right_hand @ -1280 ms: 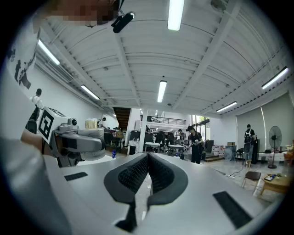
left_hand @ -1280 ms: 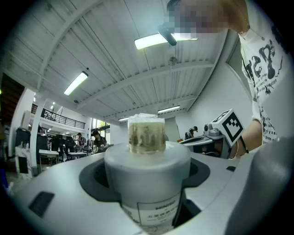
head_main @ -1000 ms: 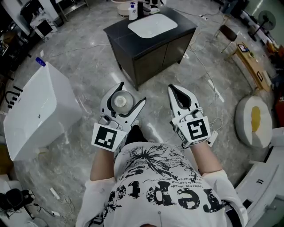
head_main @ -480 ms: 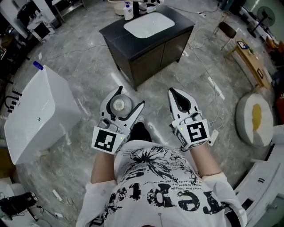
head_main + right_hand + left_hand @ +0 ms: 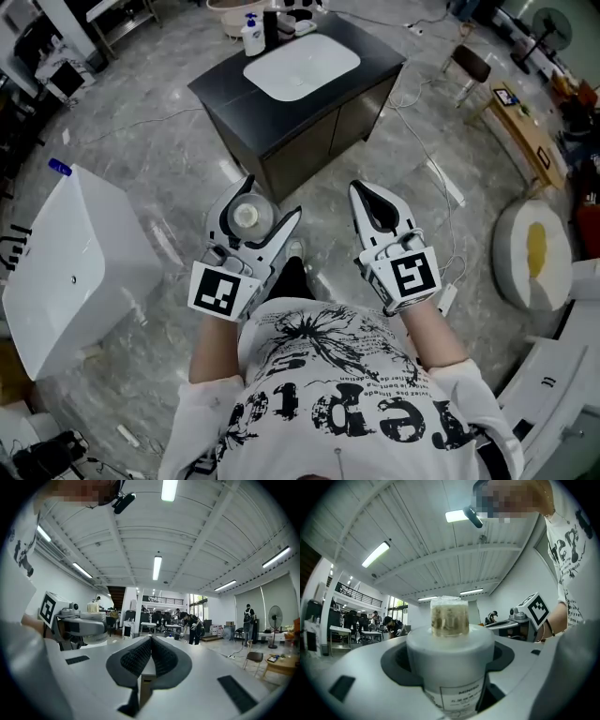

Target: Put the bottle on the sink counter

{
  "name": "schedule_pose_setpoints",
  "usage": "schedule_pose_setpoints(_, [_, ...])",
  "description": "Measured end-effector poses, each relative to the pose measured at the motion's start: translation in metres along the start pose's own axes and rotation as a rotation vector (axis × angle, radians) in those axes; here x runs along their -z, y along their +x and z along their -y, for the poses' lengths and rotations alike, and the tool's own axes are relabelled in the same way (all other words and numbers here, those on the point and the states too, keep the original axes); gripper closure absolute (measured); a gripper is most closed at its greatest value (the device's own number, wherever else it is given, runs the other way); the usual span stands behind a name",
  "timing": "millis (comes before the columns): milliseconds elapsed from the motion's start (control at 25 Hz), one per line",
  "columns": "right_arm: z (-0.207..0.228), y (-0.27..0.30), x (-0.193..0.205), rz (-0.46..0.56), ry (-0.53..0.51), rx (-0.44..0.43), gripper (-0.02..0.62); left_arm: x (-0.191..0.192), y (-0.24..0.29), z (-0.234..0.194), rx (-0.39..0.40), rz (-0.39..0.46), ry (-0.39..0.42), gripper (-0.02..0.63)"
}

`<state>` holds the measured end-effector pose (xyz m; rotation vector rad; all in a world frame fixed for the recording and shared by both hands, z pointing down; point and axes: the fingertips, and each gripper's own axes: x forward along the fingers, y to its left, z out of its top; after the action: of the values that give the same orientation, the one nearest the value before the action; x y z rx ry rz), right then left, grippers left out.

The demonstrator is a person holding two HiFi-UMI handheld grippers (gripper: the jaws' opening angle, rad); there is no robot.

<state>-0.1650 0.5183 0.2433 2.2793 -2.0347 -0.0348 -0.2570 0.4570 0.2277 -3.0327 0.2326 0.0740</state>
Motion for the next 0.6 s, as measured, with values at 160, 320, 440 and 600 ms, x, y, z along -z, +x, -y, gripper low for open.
schedule_pose_setpoints(160, [0.034, 0.074, 0.002, -0.016, -0.015, -0.002, 0.581, 0.013, 0.055, -0.059, 0.016, 0.021, -0.017, 0.258])
schedule_pose_setpoints(320, [0.072, 0.152, -0.001, -0.032, -0.003, 0.005, 0.581, 0.006, 0.117, -0.122, 0.024, 0.07, -0.037, 0.258])
schedule_pose_setpoints(440, [0.097, 0.211, -0.004, -0.038, 0.007, 0.007, 0.58, 0.008, 0.156, -0.172, 0.03, 0.074, -0.04, 0.258])
schedule_pose_setpoints(600, [0.125, 0.274, -0.003, -0.052, 0.011, 0.001, 0.58, 0.016, 0.195, -0.224, 0.022, 0.065, -0.041, 0.258])
